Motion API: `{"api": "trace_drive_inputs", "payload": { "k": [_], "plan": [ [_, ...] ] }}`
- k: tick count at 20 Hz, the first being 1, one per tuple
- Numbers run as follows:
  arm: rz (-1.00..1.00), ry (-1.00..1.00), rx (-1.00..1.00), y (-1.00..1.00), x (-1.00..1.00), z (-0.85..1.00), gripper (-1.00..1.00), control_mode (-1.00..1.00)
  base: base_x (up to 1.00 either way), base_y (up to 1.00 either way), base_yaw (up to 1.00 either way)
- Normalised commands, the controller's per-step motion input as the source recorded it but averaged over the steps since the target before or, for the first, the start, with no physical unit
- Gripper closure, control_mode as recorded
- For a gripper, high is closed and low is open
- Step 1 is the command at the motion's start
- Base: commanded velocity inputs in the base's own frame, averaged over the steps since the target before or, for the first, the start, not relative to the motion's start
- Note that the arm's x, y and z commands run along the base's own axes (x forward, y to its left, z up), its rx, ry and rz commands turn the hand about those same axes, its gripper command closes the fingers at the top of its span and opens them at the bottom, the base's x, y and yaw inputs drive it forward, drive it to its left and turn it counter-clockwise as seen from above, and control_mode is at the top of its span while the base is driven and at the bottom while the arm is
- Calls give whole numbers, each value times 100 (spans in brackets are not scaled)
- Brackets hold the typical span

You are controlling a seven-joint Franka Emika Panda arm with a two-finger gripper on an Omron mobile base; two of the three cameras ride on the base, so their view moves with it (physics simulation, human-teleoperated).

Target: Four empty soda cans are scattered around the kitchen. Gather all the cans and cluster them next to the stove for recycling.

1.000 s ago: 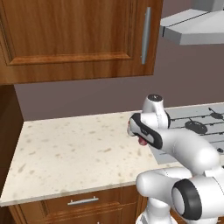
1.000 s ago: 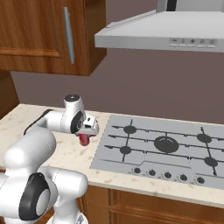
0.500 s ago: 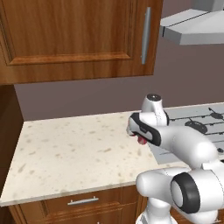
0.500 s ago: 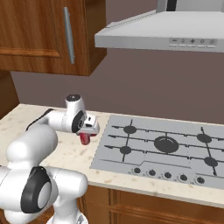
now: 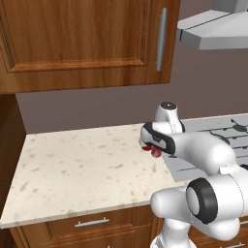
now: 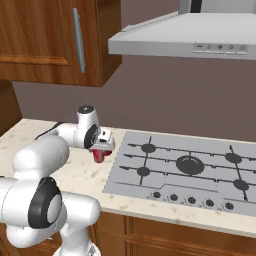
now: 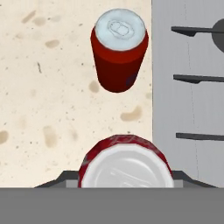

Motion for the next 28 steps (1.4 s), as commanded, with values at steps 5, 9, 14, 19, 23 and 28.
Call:
{"api": "trace_drive_inputs", "payload": {
  "k": [5, 9, 14, 19, 23, 28],
  "plan": [
    [0, 0, 0, 1, 7, -1, 100, -100, 0, 0, 0],
    [0, 0, 0, 3, 14, -1, 100, -100, 0, 0, 0],
    [0, 0, 0, 4, 18, 0, 100, -100, 0, 0, 0],
    [0, 0, 0, 2, 11, 0, 100, -100, 0, 0, 0],
    [0, 0, 0, 0, 17, 0, 100, -100, 0, 0, 0],
    [0, 0, 0, 0, 15, -2, 100, -100, 0, 0, 0]
  ]
}}
